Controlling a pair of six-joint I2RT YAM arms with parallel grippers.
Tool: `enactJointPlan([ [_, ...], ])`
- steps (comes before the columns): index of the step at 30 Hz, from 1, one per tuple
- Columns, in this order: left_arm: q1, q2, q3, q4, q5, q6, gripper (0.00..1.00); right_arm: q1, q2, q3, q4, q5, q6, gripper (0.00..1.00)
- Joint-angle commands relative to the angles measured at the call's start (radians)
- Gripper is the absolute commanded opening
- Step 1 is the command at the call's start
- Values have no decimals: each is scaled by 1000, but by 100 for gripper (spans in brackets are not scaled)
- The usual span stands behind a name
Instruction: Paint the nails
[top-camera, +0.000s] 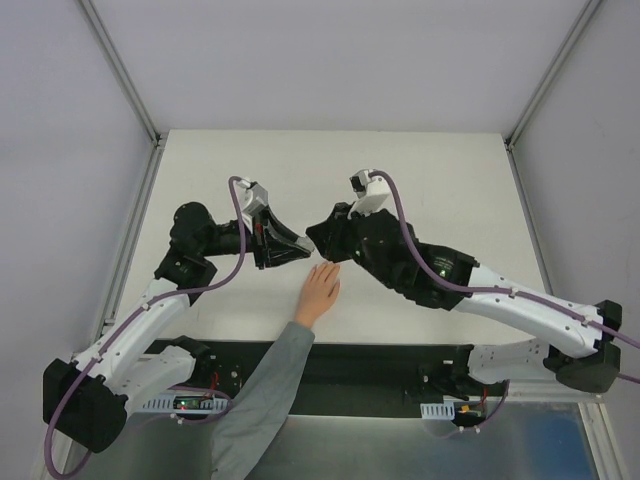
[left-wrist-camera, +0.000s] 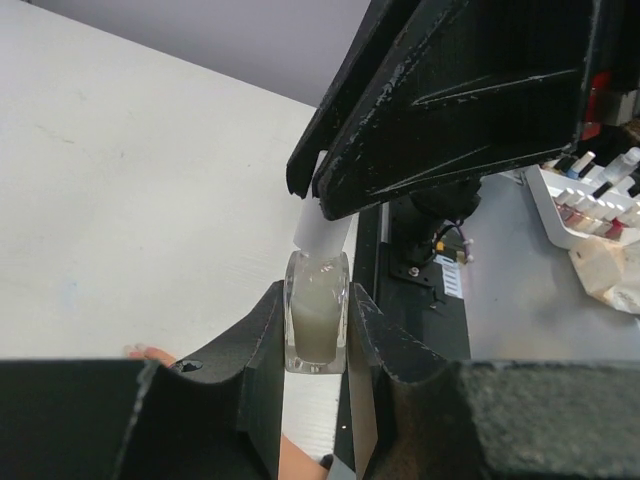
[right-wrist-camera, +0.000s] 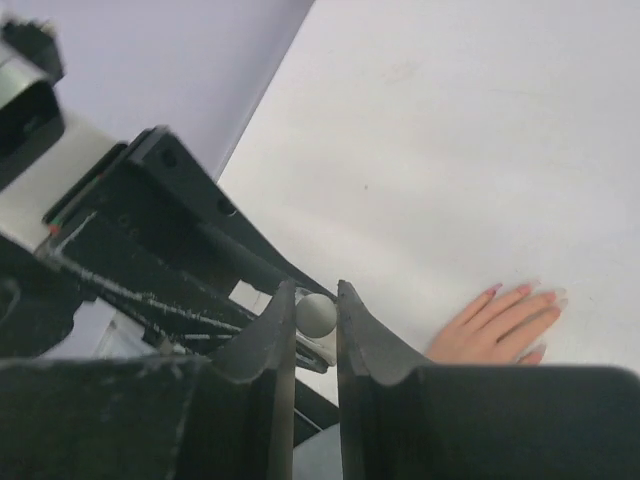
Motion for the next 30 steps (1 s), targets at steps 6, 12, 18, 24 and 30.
enactJointPlan([
  [6,21,-31,67,37,-92,91,0,120,132,231,-309,447,32,5],
  [12,18,-37,73,36,-29,105,0,83,89,263,-309,297,-104,59],
  [18,15,-5,86,92,86,58,0,-134,12,251,-252,-351,-460,83],
  [24,15,60,78,299,217,-128,0,-325,-14,196,-129,-1037,-585,83],
  [30,12,64,72,318,226,-148,0,-403,52,199,-39,-1245,-540,68],
])
